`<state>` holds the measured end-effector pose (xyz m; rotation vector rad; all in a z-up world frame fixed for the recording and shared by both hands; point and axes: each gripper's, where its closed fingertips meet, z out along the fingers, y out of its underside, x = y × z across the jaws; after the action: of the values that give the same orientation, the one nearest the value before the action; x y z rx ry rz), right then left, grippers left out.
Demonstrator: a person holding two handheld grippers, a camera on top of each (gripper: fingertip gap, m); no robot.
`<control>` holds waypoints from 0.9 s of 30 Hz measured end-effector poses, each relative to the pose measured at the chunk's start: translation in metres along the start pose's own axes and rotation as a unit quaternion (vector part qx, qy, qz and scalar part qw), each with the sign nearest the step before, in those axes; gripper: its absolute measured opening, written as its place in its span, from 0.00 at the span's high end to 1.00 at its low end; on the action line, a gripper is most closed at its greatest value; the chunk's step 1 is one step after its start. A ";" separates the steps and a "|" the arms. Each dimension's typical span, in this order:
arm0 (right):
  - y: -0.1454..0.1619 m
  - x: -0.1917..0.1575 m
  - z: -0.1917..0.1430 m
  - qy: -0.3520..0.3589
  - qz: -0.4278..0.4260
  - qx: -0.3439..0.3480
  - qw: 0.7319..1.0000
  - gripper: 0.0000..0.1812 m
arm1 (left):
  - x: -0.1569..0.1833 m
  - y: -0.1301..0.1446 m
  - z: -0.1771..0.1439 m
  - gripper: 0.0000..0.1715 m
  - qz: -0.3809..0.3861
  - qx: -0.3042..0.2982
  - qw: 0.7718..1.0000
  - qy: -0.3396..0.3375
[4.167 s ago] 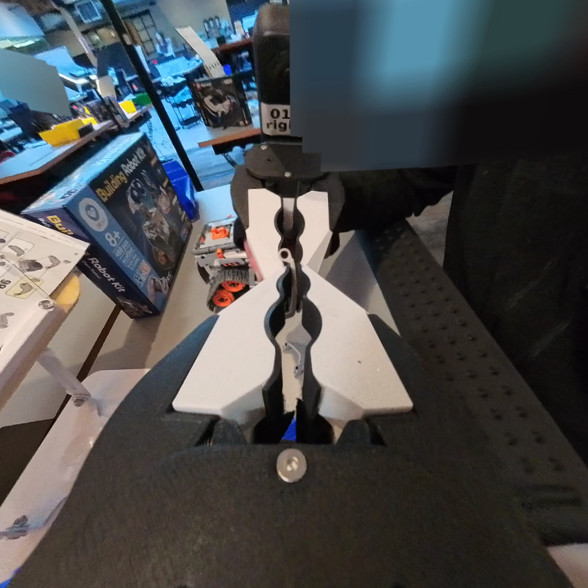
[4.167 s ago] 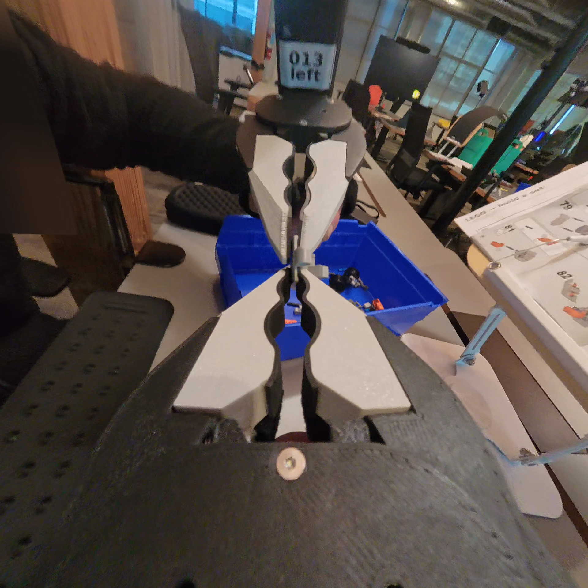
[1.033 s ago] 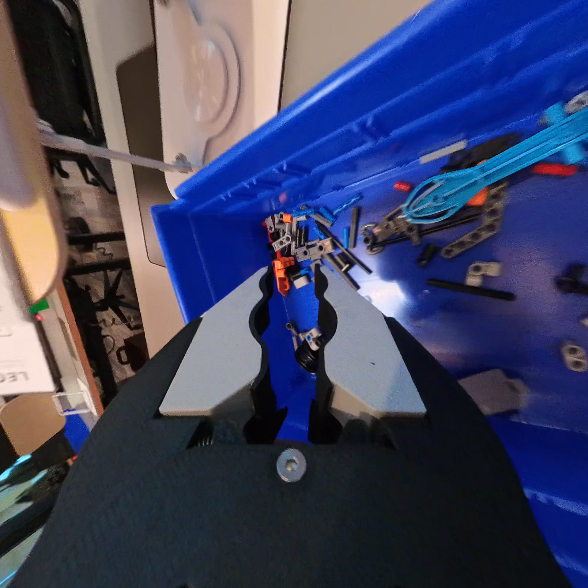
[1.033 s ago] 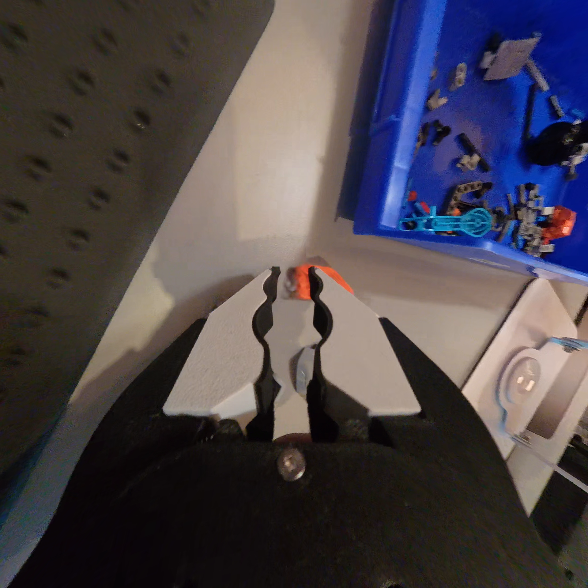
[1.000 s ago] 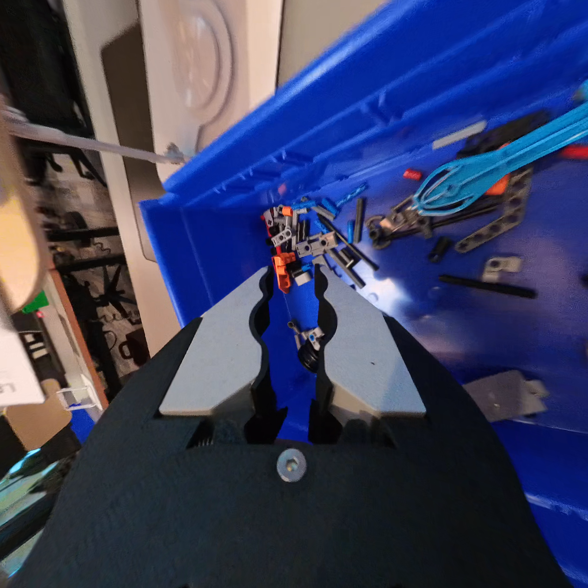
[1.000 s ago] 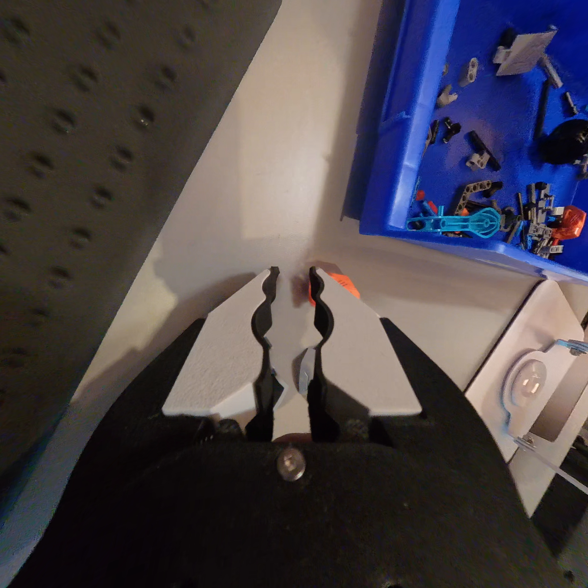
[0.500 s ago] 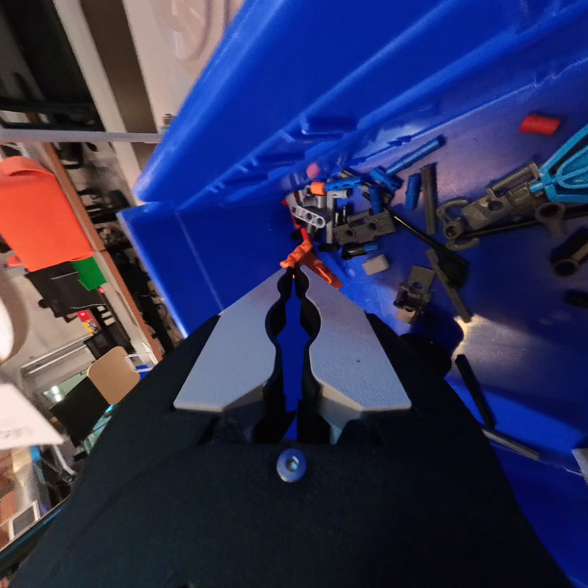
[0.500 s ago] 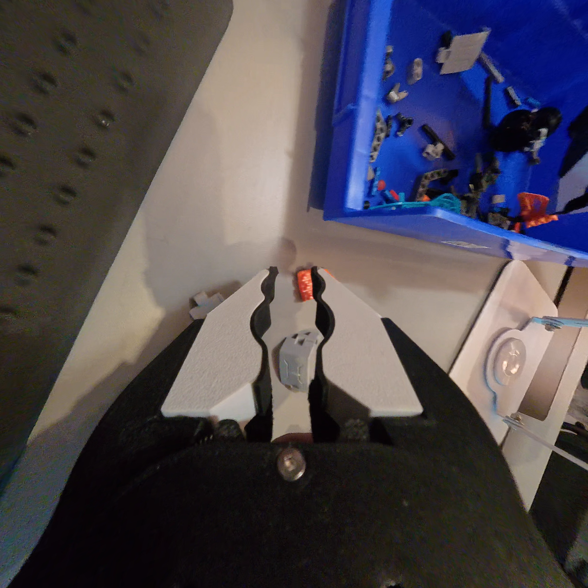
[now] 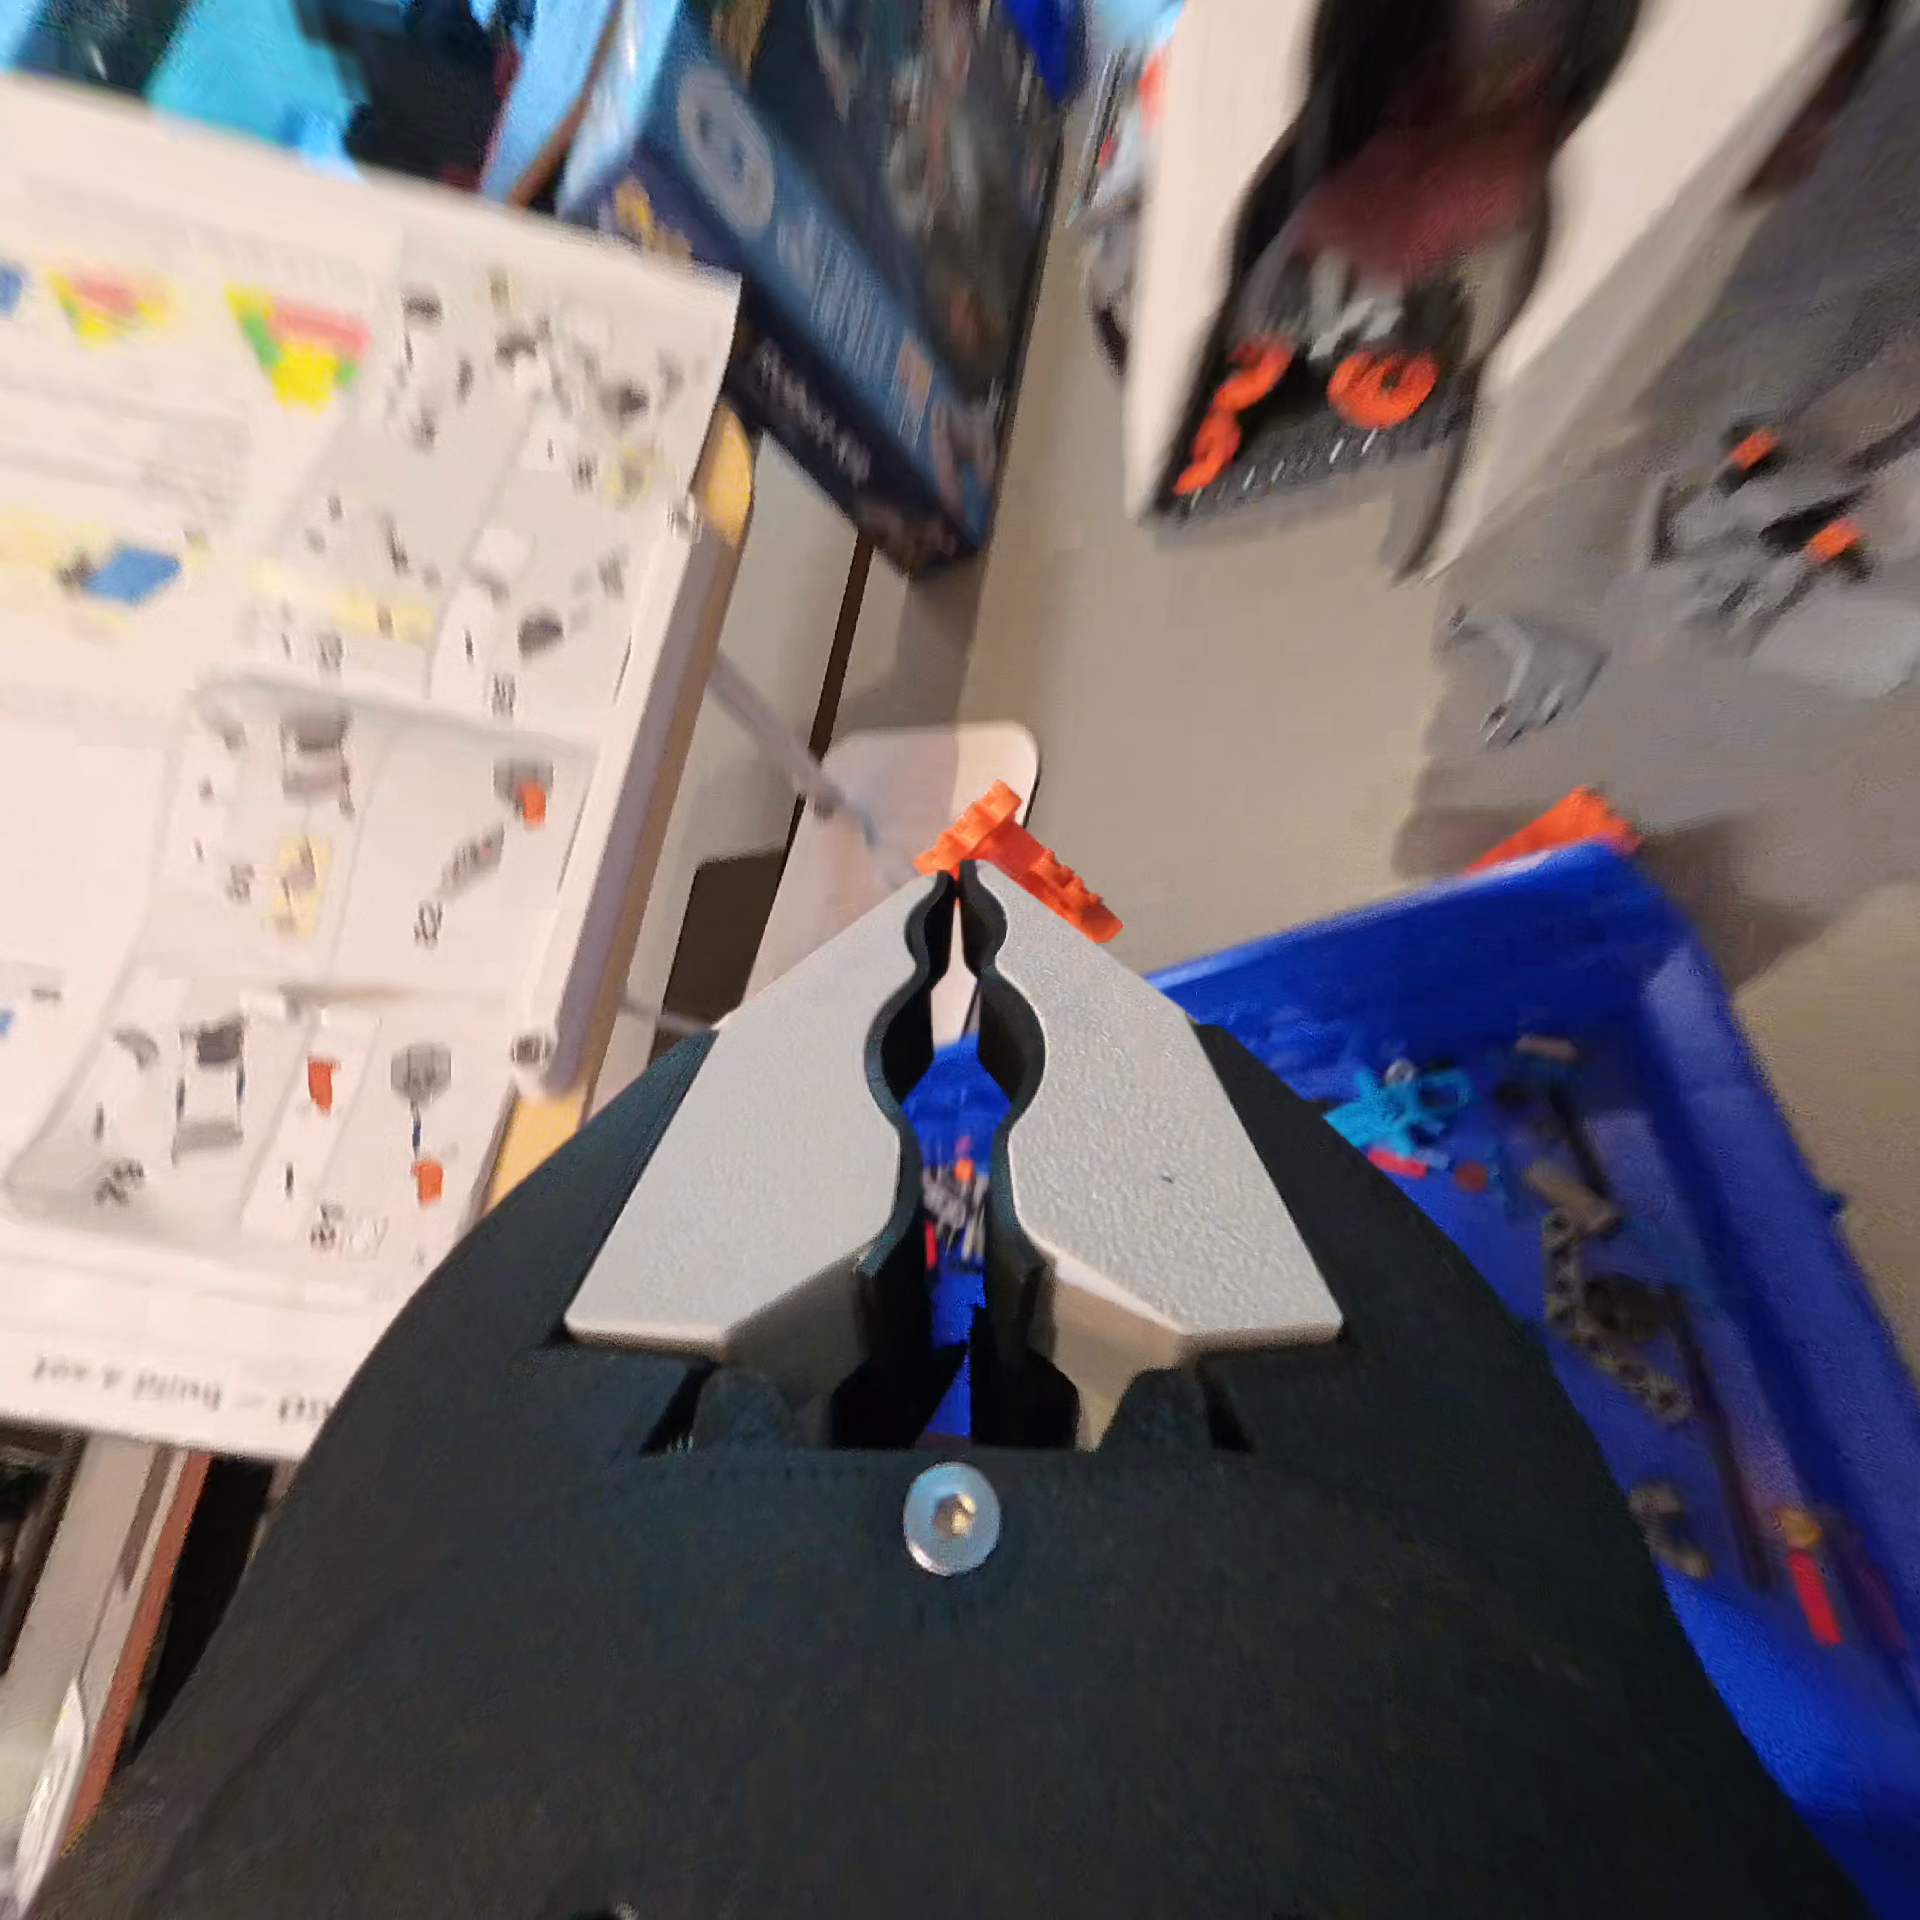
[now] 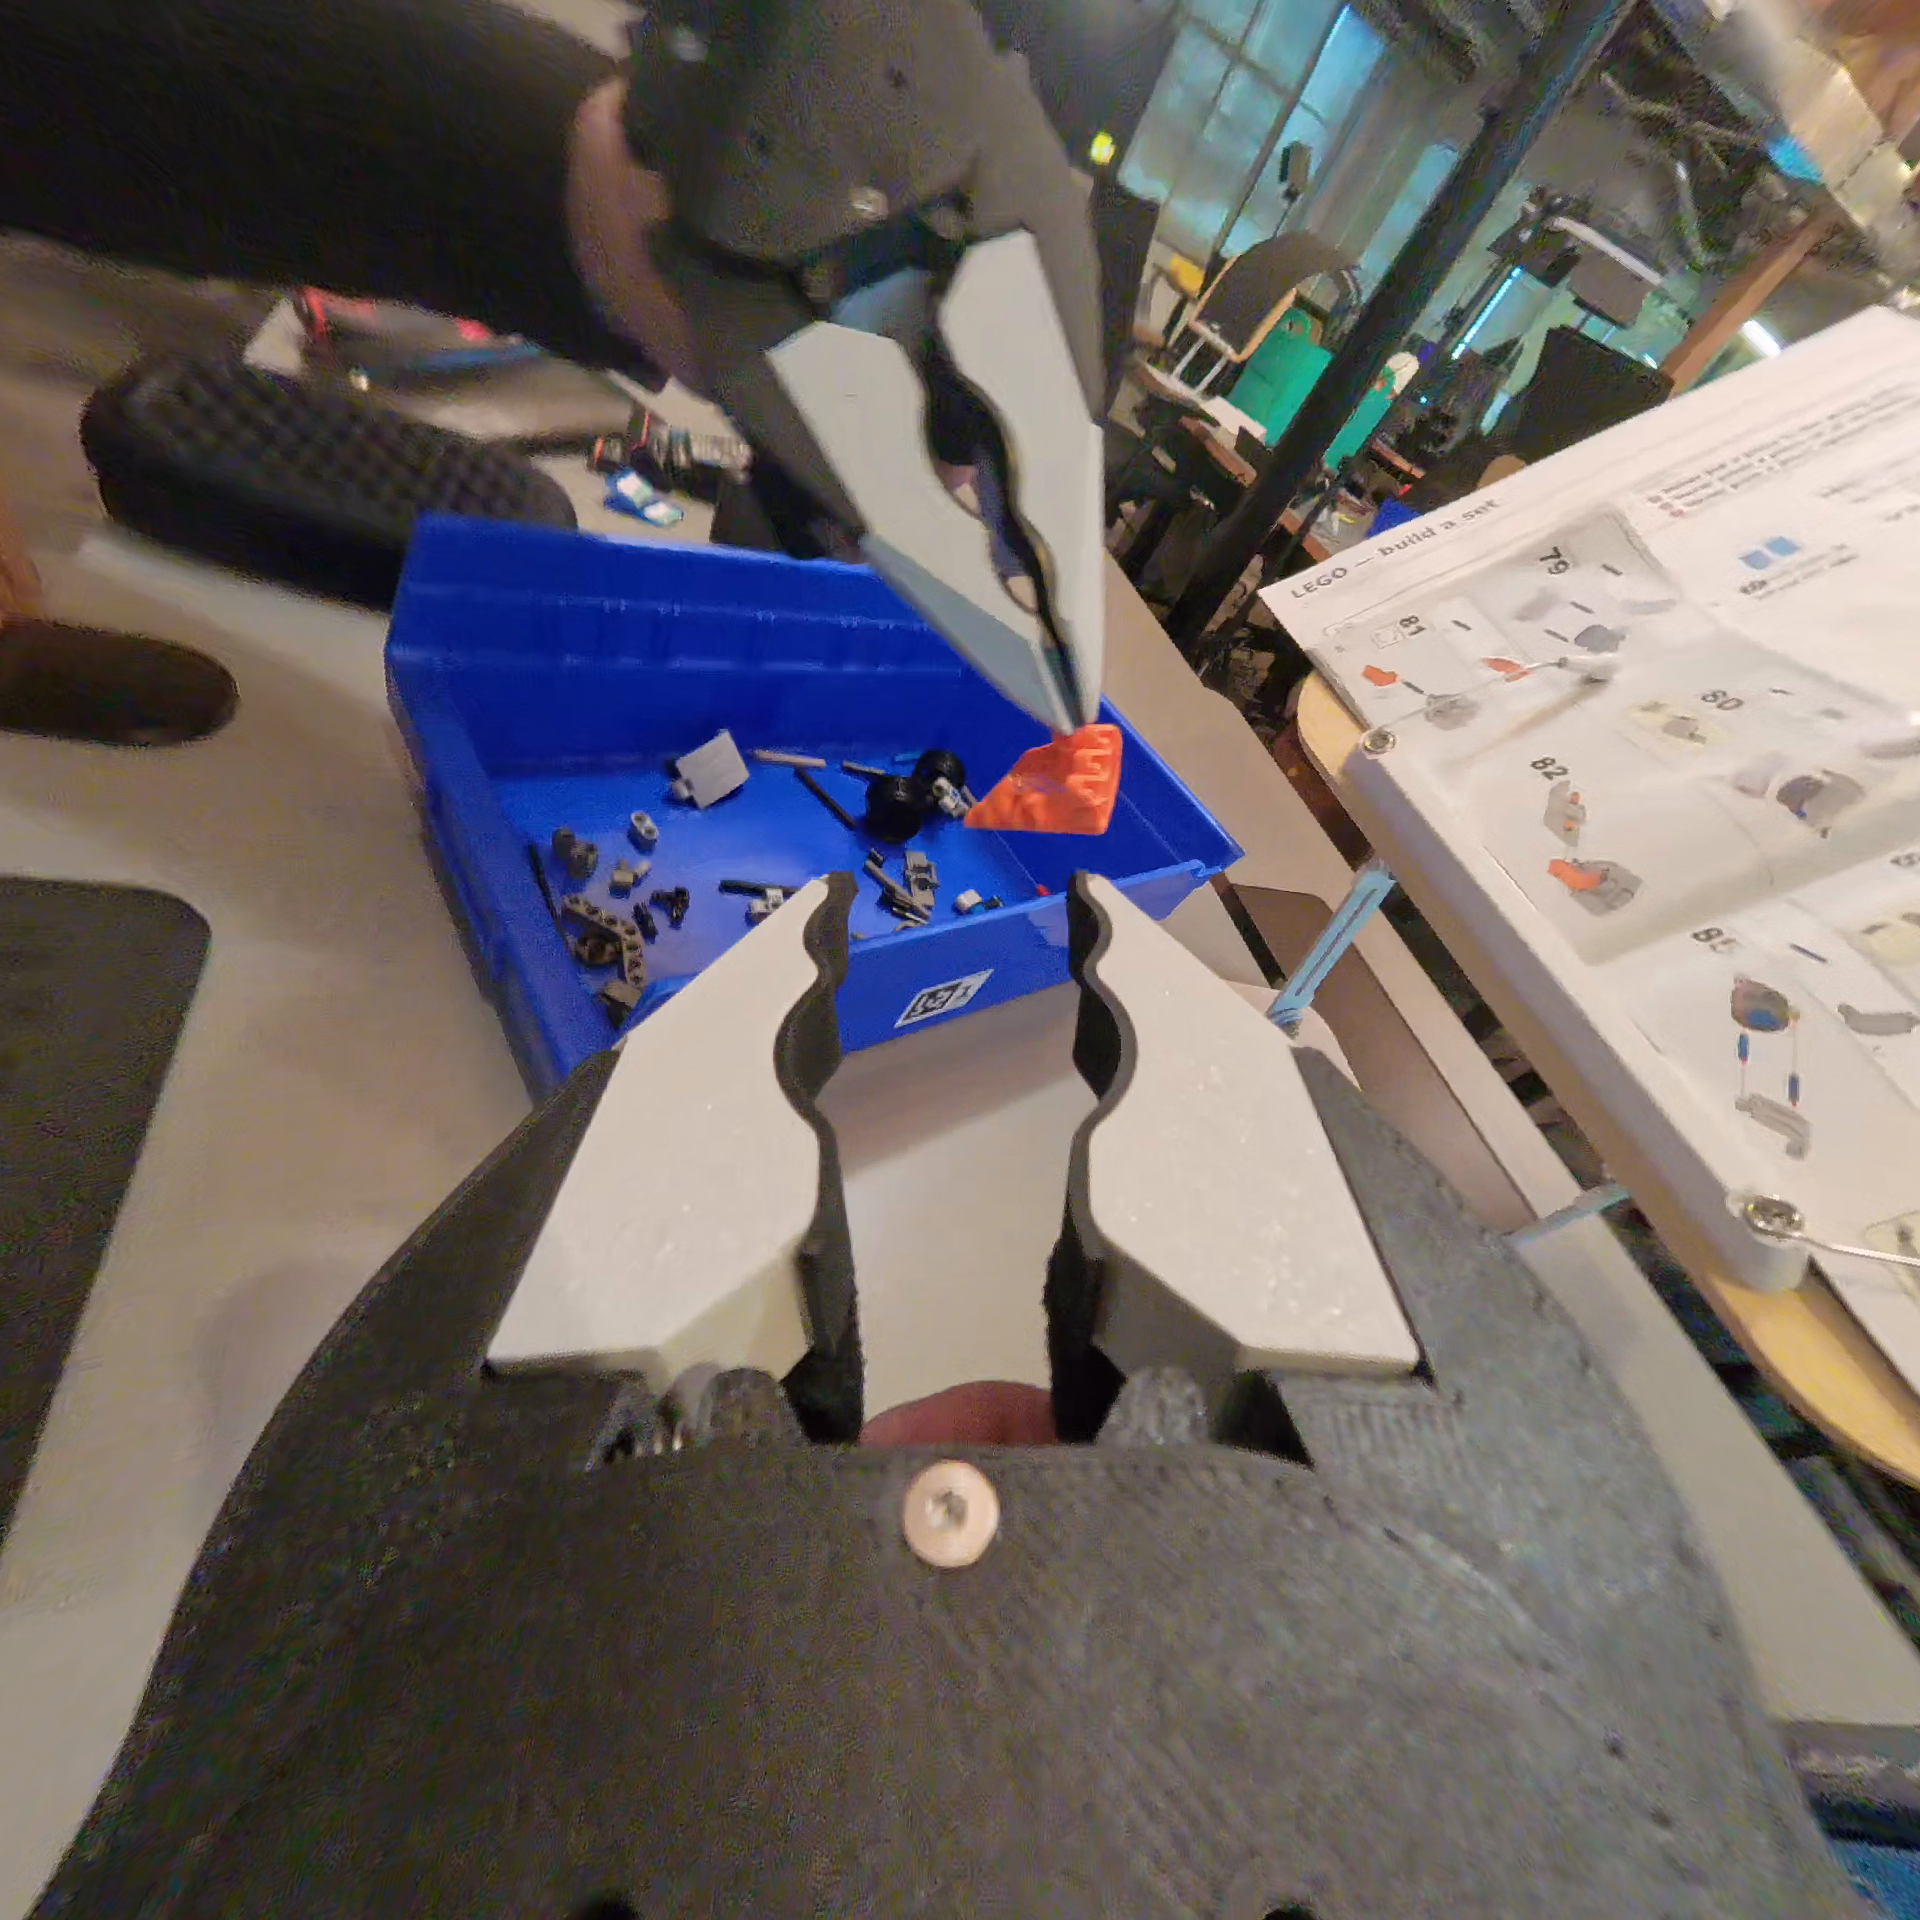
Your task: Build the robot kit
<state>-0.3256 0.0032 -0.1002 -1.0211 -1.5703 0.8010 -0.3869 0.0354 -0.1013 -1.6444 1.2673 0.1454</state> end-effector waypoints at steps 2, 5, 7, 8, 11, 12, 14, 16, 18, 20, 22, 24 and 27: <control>-0.003 0.007 -0.001 0.009 0.037 0.016 0.999 0.74 | 0.012 -0.030 -0.002 1.00 0.017 0.030 0.999 0.001; -0.007 0.013 -0.003 0.001 0.110 0.042 0.993 0.74 | 0.030 -0.065 0.000 1.00 0.052 0.062 0.997 -0.005; -0.014 0.010 -0.006 -0.031 0.157 0.071 0.985 0.78 | 0.038 -0.080 0.003 1.00 0.073 0.075 0.994 -0.014; -0.015 0.010 -0.007 -0.041 0.169 0.077 0.982 0.80 | 0.042 -0.086 0.005 1.00 0.078 0.082 0.993 -0.016; -0.021 0.009 -0.012 -0.044 0.143 0.093 0.984 0.89 | 0.038 -0.093 0.006 1.00 0.094 0.096 0.990 -0.050; -0.022 0.010 -0.014 -0.039 0.136 0.097 0.985 0.91 | 0.038 -0.094 0.005 1.00 0.090 0.103 0.989 -0.052; -0.023 0.009 -0.015 -0.043 0.130 0.096 0.986 0.91 | 0.038 -0.096 0.004 1.00 0.083 0.112 0.989 -0.050; -0.024 0.009 -0.016 -0.043 0.125 0.095 0.987 0.92 | 0.038 -0.098 0.003 1.00 0.092 0.112 0.988 -0.059; -0.023 0.008 -0.016 -0.043 0.113 0.086 0.989 0.92 | 0.039 -0.098 0.003 1.00 0.105 0.109 0.986 -0.066; -0.023 0.006 -0.017 -0.046 0.100 0.077 0.991 0.92 | 0.041 -0.100 0.001 1.00 0.111 0.117 0.985 -0.068; -0.021 0.005 -0.018 -0.048 0.078 0.060 0.994 0.92 | 0.037 -0.103 -0.004 0.93 0.109 0.124 0.983 -0.075; -0.019 0.007 -0.021 -0.046 0.059 0.043 0.996 0.92 | 0.030 -0.105 -0.011 0.91 0.111 0.126 0.982 -0.083; -0.002 -0.004 -0.021 -0.087 0.029 -0.019 0.996 0.92 | 0.019 -0.102 -0.023 0.89 0.123 0.116 0.981 -0.097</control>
<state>-0.3056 -0.0017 -0.0950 -1.0507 -1.7151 0.9246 -0.3101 -0.0005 -0.0380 -1.2425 1.2815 0.2907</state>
